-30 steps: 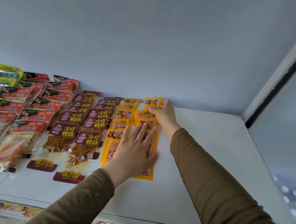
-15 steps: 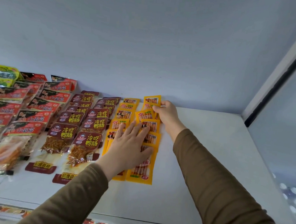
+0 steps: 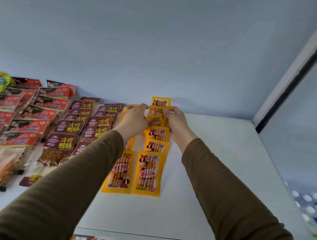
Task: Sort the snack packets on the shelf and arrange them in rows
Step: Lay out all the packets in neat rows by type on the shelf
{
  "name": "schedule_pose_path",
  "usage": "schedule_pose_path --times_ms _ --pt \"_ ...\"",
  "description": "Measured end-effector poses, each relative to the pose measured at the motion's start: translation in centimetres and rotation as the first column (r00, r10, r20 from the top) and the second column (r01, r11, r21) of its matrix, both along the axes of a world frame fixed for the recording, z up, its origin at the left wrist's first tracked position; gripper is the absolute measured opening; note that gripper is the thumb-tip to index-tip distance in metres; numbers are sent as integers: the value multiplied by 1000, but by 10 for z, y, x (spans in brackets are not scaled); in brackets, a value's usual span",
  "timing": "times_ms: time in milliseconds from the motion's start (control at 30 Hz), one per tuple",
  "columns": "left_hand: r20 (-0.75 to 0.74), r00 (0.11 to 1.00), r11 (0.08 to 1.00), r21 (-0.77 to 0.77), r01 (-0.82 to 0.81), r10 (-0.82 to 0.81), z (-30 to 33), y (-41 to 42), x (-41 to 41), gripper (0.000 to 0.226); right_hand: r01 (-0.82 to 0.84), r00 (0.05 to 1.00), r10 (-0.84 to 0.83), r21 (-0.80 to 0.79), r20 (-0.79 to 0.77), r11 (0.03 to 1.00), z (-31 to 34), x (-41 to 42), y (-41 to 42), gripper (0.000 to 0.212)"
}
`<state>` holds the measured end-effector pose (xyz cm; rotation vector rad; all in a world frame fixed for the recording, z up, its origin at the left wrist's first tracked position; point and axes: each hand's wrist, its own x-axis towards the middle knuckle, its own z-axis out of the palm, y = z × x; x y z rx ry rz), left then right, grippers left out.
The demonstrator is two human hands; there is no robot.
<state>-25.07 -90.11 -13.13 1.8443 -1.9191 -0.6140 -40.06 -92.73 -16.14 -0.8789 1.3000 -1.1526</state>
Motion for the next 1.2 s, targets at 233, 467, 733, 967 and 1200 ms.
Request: schedule_pose_path --times_ms 233,467,733,967,1200 --pt "-51 998 999 -11 -47 47 -6 -6 -4 44 -12 1000 12 3 21 1000 1 9 7 26" --pt "-4 998 993 -107 -58 58 -2 7 -3 46 -30 987 15 -92 -157 995 -2 13 9 29" --pt "328 907 954 -54 296 -263 0 111 21 57 -115 952 76 -114 -297 987 -3 3 7 40" --pt "524 786 932 43 360 -328 -31 157 -7 73 -226 880 163 -90 -447 970 2 -3 2 41" --pt "559 790 956 14 293 -251 -37 154 -8 67 -198 757 68 -129 -650 972 3 15 3 35"
